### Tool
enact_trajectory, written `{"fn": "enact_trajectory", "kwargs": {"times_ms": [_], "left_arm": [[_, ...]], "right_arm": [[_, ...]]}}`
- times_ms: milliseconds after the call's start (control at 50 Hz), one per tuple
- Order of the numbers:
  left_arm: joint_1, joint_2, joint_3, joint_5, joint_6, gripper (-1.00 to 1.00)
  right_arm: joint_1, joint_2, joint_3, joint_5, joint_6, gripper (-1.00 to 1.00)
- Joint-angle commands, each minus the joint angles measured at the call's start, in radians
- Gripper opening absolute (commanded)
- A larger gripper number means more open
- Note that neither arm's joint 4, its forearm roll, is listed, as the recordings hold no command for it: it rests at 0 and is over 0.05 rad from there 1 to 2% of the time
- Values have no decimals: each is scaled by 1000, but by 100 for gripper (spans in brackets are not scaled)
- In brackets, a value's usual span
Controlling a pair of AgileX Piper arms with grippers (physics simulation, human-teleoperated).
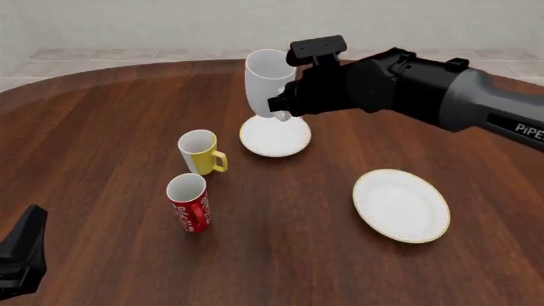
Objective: Put the white mug on the left plate.
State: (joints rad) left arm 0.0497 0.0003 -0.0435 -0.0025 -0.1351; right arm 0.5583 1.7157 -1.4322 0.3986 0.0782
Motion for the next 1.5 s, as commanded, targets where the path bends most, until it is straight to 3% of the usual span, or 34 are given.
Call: {"fn": "enact_trajectory", "kwargs": {"times_ms": [20,540,580,620,880,1500], "left_arm": [[3,0,1,-1,-1,100],[1,0,5,0,1,100],[-1,0,5,0,1,100],[-1,0,7,1,2,100],[-1,0,9,3,2,100],[2,0,9,4,0,100]], "right_arm": [[-19,31,-48,16,15,-100],[-92,170,-146,38,44,-100],[-102,185,-159,38,38,-100],[-120,195,-169,37,-1,-100],[-145,216,-197,28,-13,-100],[-165,376,-349,75,42,-100]]}}
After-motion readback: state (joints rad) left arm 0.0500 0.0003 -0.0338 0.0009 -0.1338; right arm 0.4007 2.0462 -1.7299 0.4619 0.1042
